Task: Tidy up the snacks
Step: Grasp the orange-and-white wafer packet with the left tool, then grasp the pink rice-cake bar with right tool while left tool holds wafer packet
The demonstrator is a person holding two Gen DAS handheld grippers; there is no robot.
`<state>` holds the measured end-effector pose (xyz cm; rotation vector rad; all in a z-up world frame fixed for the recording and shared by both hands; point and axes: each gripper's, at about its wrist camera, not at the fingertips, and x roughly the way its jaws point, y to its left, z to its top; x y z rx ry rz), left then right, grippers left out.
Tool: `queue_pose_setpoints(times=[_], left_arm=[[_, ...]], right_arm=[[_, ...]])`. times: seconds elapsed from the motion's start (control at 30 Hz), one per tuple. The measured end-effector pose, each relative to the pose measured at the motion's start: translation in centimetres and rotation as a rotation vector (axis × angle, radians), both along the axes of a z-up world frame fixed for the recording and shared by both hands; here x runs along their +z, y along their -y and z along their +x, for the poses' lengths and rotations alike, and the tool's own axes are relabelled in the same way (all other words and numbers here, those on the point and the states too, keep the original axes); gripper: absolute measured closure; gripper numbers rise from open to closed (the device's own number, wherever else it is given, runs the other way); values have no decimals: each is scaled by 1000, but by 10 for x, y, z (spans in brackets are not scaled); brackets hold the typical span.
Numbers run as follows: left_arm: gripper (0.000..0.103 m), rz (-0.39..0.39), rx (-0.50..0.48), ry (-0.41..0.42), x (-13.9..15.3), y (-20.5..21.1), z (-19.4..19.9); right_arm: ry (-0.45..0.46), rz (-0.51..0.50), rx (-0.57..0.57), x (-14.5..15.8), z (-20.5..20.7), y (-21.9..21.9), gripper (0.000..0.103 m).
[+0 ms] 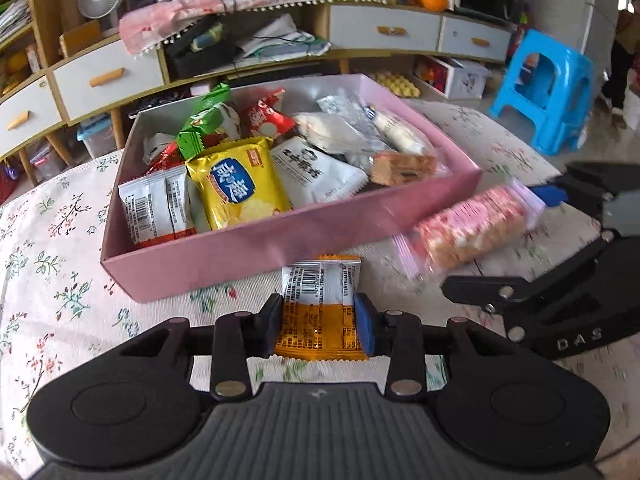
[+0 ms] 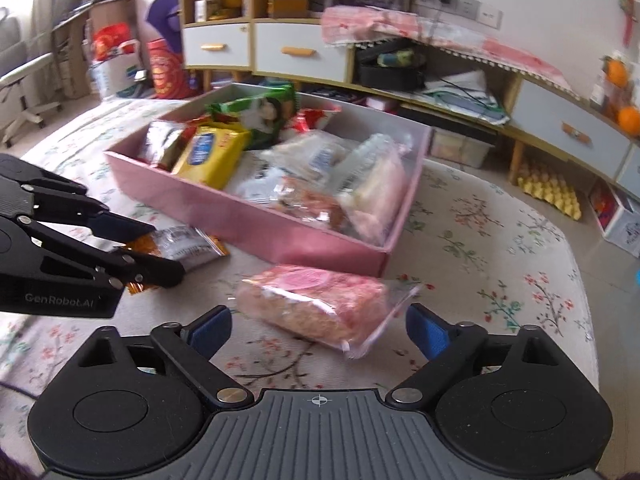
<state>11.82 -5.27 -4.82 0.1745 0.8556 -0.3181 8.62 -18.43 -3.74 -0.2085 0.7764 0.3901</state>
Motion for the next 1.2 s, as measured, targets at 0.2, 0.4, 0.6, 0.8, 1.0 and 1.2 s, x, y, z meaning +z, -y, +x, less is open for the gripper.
queue_pose_setpoints(times=[0.2,0.4,0.6,0.8,1.0,1.2], left_arm=[[68,24,-9,-27,3,-15,-16],[68,35,13,-32,5,-39,-29],[65,3,2,-33,5,-52,-38],[47,22,-30,-29,0,-53,-42],[35,19,-31,-21,-5,-52,-43],[35,3,35,-7,-6,-49,-44]], right_arm=[[-6,-12,54,4,-11,-8,11],[-55,32,162,8,-28,-15,12],[-90,-8,285,7,-53,-25,11],[-116,-30,208,0,-47,-15,11],[-127,12,151,-2,-40,-22,11],[-129,21,48,-6,-37,-33,12]])
